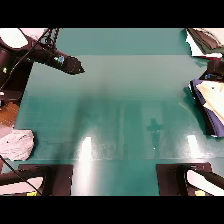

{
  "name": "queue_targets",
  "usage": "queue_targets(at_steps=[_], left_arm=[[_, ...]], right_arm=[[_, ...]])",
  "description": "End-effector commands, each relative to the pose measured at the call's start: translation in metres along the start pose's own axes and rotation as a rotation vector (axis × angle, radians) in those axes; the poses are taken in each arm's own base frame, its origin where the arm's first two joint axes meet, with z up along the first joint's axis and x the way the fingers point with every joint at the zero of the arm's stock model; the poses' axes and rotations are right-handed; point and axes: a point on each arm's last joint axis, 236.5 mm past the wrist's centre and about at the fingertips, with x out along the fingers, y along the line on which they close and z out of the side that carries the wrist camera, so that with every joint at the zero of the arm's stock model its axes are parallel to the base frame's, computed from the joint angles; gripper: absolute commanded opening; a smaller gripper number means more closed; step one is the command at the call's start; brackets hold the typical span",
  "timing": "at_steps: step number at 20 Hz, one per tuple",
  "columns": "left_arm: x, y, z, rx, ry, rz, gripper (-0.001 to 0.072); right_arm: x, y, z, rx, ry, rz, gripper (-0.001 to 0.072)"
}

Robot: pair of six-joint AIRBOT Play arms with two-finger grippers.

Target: Fold the shirts.

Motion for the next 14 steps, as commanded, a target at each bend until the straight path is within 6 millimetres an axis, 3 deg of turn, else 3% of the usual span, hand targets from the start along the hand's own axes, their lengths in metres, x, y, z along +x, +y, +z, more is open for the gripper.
queue_targets(at_steps=[1,14], left_arm=[[-0.0002,-0.0004,0.0001,0.001,-0.001,0.0,0.002],[-0.0002,-0.0001,0.0035,0.001,-0.015,0.001,0.002]], right_arm=[[0.0001,0.0001,-0.0001,0.0,0.0,0.0,0.0016],[0.0001,0.0004,0.0035,0.0,-0.015,0.002,0.0015]])
